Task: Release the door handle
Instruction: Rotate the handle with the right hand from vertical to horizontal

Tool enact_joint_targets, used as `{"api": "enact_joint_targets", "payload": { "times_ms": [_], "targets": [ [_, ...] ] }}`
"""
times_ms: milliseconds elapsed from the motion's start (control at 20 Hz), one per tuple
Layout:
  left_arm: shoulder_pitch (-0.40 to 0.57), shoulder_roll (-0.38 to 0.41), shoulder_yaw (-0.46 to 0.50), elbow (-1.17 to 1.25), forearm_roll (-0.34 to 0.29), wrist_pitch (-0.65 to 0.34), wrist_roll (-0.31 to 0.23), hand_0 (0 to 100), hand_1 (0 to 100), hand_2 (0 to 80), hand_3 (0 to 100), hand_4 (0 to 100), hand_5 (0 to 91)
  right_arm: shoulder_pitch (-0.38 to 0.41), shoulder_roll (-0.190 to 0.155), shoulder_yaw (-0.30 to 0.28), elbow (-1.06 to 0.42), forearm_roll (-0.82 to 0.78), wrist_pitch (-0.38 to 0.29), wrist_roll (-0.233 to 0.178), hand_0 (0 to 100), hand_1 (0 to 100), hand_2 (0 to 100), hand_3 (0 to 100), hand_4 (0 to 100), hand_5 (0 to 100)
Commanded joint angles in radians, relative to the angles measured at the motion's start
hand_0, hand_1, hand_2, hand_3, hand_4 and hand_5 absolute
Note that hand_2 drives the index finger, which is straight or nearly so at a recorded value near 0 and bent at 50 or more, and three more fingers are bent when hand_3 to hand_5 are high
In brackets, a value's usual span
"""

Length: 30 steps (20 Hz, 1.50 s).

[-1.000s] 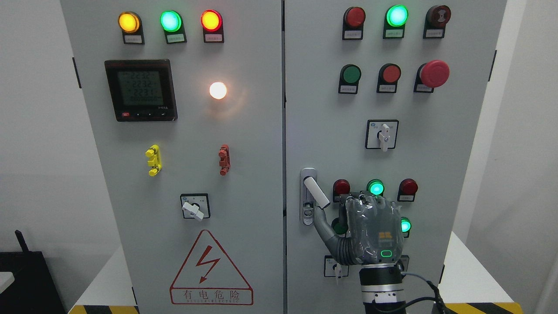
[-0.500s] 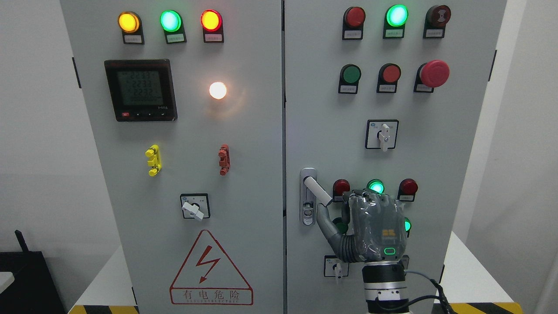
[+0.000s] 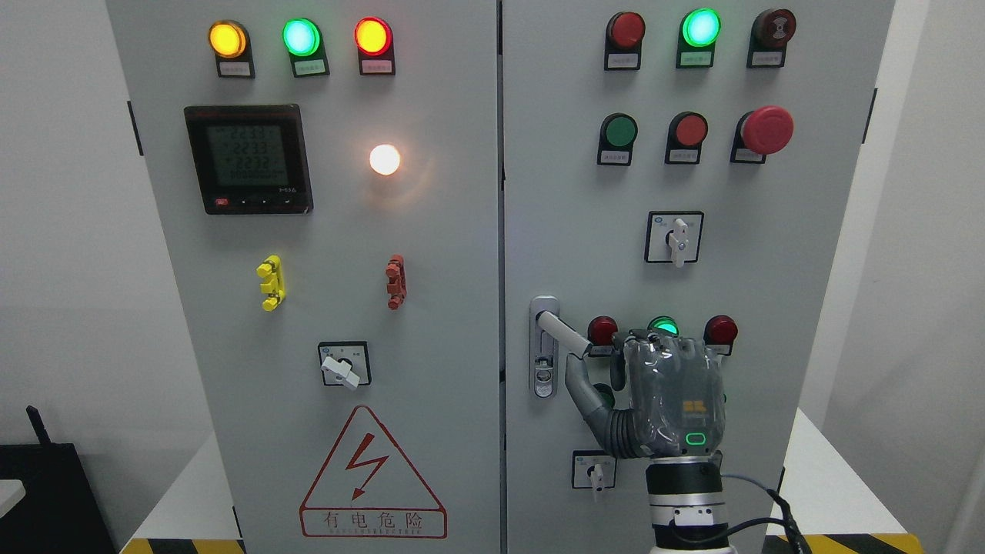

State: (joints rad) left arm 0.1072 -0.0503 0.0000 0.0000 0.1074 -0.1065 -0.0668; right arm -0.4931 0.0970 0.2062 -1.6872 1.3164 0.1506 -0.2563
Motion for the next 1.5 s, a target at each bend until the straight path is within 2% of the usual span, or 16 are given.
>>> {"api": "enact_joint_targets", "payload": {
  "times_ms": [0,400,950,1150,1200,1350,1450],
  "targets": [
    [0.0,0.0,-0.014,0.02,0.0,0.001,-0.001,12,39,0.0,0,0,0.0,-0.004,-0.007,-0.013,-0.003,-0.009,0.0,0.0,46,39,92,100,93,99],
    [0.0,0.0,-0.014,0.02,0.0,0.001,-0.001,12,39,0.0,0,0,0.0,-0.028,-0.005,-0.014,-0.003,-0.011,-0.003,0.002,46,39,92,100,93,99],
    [0.0,0.001,-0.014,0.02,0.0,0.001,-0.001,12,39,0.0,0,0,0.0,-0.016,-0.007,-0.007,-0.003,-0.011,-0.005,-0.001,46,39,92,100,93,99],
    [0.0,0.0,-0.014,0.02,0.0,0.001,-0.001,12,39,0.0,0,0,0.0,0.002,-0.007,-0.002,-0.005,-0.017,-0.011,-0.004,46,39,92,100,93,99],
    [0.0,0.0,-0.014,0.02,0.0,0.001,-0.001,12,39,0.0,0,0,0.0,0.007,-0.007,-0.001,-0.008,-0.017,-0.014,-0.017,46,39,92,100,93,99],
    [0.0,0.0,-0.014,0.02,0.0,0.001,-0.001,12,39,0.0,0,0,0.0,0.054,-0.01,0.002,-0.037,-0.017,-0.04,-0.026,47,40,92,100,93,99],
    [0.0,0.0,-0.014,0.02,0.0,0.001,-0.001,12,39,0.0,0,0,0.0,0.077,-0.028,0.001,-0.066,-0.019,-0.051,-0.047,48,40,92,100,93,99]
  ]
}}
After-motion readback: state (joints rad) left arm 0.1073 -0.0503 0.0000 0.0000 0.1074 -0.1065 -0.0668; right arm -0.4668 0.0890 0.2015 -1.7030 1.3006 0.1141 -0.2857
